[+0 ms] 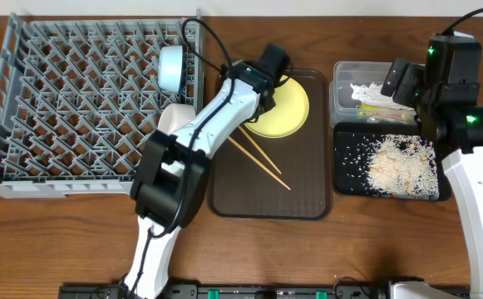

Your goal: Sort waste into correct bins and load items into the dishwasher

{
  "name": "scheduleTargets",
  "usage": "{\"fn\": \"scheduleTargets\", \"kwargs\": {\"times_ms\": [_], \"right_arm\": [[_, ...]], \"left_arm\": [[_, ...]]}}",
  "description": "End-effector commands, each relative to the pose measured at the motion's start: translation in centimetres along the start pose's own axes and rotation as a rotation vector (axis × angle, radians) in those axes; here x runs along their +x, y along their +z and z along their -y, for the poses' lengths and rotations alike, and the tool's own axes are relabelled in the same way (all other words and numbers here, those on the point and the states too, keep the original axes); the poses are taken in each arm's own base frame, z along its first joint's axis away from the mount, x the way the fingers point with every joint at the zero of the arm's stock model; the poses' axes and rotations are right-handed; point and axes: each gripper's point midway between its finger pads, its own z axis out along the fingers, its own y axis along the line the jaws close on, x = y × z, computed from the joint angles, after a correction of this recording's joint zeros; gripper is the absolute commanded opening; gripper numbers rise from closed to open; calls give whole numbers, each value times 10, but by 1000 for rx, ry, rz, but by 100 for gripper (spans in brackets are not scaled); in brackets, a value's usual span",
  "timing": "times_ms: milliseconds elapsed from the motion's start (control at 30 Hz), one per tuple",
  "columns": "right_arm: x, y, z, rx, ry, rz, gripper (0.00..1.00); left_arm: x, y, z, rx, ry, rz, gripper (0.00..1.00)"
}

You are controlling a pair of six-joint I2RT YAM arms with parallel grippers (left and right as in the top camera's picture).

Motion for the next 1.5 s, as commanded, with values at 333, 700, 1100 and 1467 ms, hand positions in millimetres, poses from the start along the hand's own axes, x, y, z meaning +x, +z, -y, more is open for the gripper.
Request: {"fn": "scheduleTargets", "kwargs": {"times_ms": [333,700,1100,1467], "right_arm": [[-3,-1,6,21,18,12,99],[-3,-1,6,21,18,12,99],[-3,-1,6,21,18,12,99],[-3,-1,6,21,18,12,99]], "left_arm": [[13,34,-2,-26,-90,-40,50],[17,44,-4,-43,-85,-49,50],[25,40,41,168,48,-113,49],[56,33,56,177,114,-126,50]]}}
